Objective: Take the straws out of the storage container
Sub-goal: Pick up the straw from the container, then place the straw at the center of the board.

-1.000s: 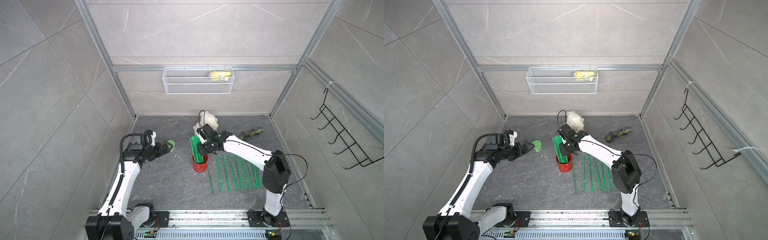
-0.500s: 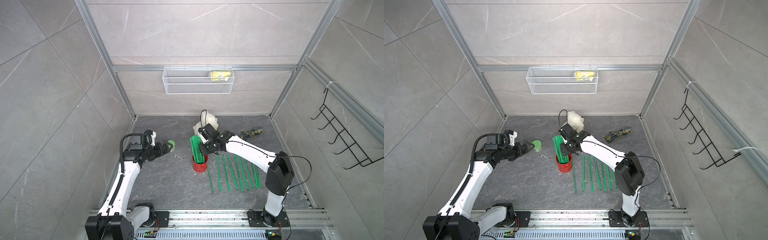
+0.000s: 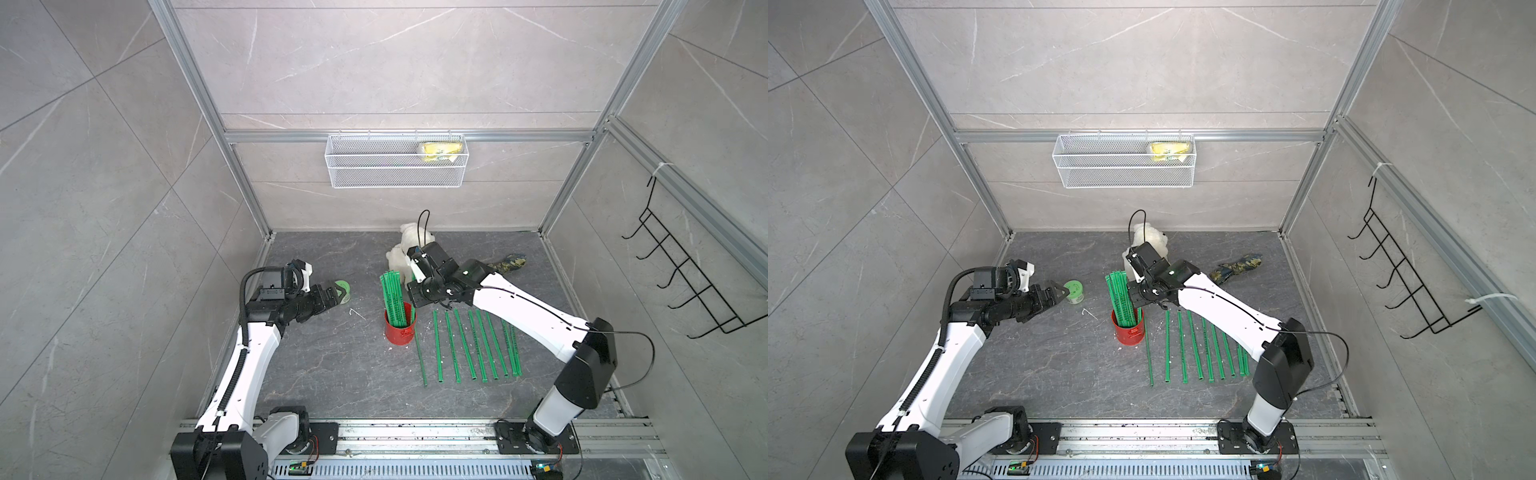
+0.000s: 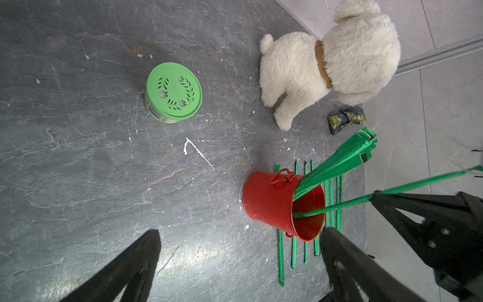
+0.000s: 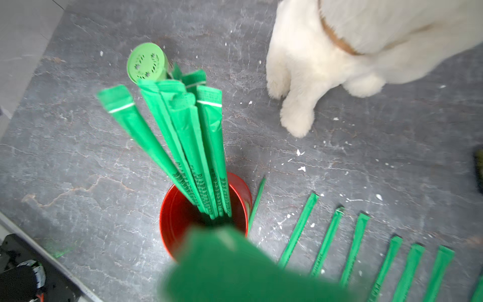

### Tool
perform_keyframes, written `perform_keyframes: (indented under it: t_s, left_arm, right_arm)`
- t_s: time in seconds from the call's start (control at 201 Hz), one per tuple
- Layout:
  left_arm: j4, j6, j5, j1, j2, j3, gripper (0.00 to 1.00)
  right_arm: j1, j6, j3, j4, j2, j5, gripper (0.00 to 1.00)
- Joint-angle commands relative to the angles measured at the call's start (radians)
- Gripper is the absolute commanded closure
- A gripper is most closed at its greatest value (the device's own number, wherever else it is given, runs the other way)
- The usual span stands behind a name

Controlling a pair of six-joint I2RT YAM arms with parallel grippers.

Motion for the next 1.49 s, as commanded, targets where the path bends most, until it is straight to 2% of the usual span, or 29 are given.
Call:
perform_keyframes:
  t_s: [0.0,0.144,0.234,0.523,0.801,1.11,1.483]
  left_arm:
    - [-0.006,0.022,0.018,-0.001,0.002,0.041,0.00]
    - [-0.006,0.023,0.019,-0.001,0.001,0.041,0.00]
    - [-0.006,0.023,0.018,-0.001,-0.002,0.040,0.00]
    - [-0.006,0.022,0.028,-0.001,-0.002,0.043,0.00]
    - [-0.011,0.028,0.027,-0.001,0.021,0.042,0.00]
    - [0.000,0.022,0.041,-0.001,0.020,0.039,0.00]
    - [0.000,0.025,0.043,-0.001,0.005,0.041,0.00]
  right_arm:
    - [0.004,-0.027,0.095,-0.110,-0.098,0.057,0.89]
    - [-0.010,-0.066,0.216,-0.269,-0.137,0.128,0.89]
    - [-0.044,-0.088,0.231,-0.359,-0.159,0.195,0.90]
    - [-0.348,-0.164,0.041,-0.478,-0.245,0.199,0.91]
    - [-0.515,-0.193,-0.044,-0.539,-0.168,0.238,0.91]
    - [-0.693,-0.169,-0.145,-0.525,-0.034,0.184,0.90]
    - [-0.762,-0.168,-0.151,-0.492,0.161,0.192,0.90]
